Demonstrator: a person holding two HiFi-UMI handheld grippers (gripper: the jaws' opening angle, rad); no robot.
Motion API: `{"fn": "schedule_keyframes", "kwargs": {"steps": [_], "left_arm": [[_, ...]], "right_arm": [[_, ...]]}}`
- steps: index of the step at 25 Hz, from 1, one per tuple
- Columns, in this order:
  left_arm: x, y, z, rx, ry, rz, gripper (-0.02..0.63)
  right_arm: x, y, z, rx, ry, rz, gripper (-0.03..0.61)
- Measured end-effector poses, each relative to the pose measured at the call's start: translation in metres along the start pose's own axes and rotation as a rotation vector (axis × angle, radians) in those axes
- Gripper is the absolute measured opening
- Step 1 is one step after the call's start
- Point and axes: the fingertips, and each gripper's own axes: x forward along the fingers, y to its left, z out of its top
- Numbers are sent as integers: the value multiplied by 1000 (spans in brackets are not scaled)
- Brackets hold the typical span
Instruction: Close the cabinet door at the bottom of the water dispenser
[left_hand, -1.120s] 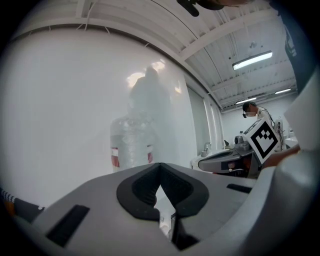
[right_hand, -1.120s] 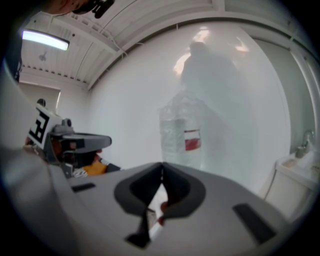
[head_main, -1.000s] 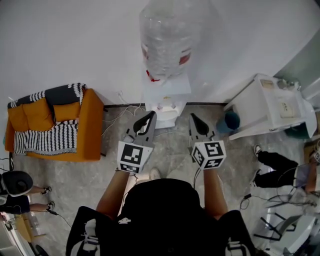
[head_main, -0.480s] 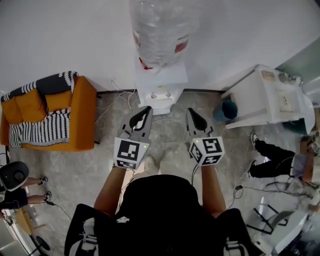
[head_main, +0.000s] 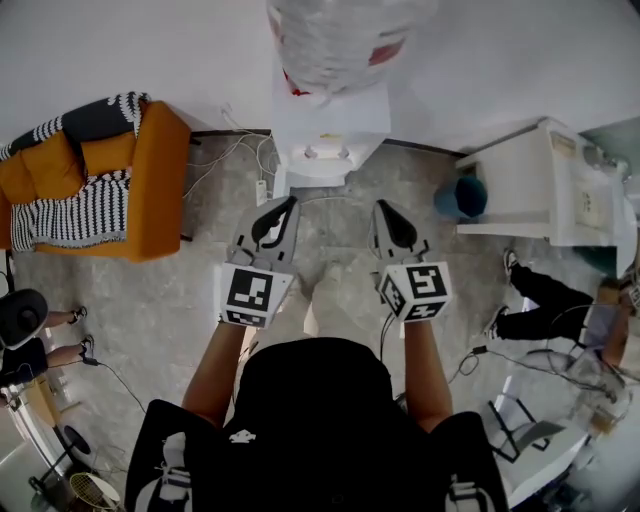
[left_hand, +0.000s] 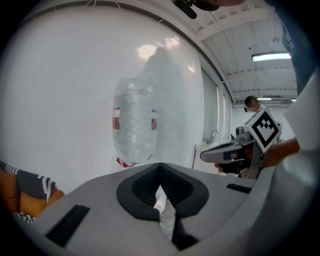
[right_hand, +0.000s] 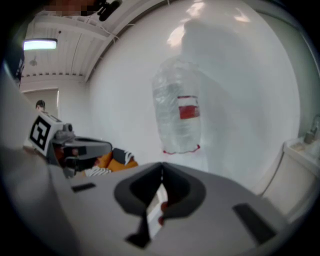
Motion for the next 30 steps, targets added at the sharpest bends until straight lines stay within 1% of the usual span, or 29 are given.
{"fn": "schedule_keyframes", "kwargs": {"steps": [7,12,16,21,24,30], "left_arm": [[1,-1,-52,-35,94,33,8],[10,-5,-90,-53,151,30,8],[11,-8,-122,-48,191,14,8],[13,-5,-162,-110,234,7,8],[14,-6,-185,-117,256,9,8],[16,-10,-234,-157,297,7,8]], "right_arm": [[14,-6,-49,32,87,39,34],[26,-4,-91,47,153,70,34],[37,5,-123,36,205,91,34],[50,8,-156,41,244,103,34],[57,10,-175,41,264,112,34],[72,18,-213,37,307,143,34]]}}
